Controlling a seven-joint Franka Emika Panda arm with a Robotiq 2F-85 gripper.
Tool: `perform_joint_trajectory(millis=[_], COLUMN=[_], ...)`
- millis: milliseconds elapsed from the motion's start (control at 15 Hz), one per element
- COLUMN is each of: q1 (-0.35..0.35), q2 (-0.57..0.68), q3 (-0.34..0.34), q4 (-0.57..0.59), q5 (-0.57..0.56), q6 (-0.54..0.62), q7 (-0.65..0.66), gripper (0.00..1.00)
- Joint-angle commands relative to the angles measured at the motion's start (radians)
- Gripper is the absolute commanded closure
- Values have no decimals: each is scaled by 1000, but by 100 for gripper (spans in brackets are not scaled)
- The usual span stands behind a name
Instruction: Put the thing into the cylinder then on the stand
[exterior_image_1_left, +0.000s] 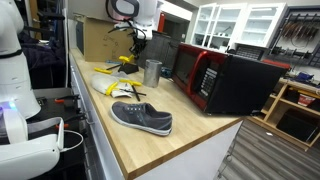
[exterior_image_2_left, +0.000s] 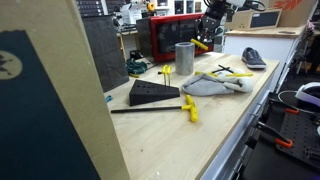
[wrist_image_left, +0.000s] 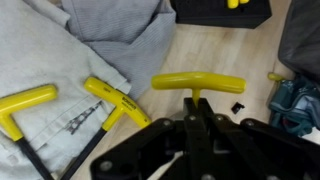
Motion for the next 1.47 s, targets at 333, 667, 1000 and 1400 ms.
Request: perform_joint_trajectory(millis=[333,667,1000,1400], q1=[-22,-40,-62,-91], q2=[-8,70,171,259], q3=[-54,-70,-81,-89], q4=[139,200,259,308], q5=[195,261,360,511], q6=[-244,-287,-296,-367], q7=[-99,-110,-142,-211], gripper=[98,98,98,98])
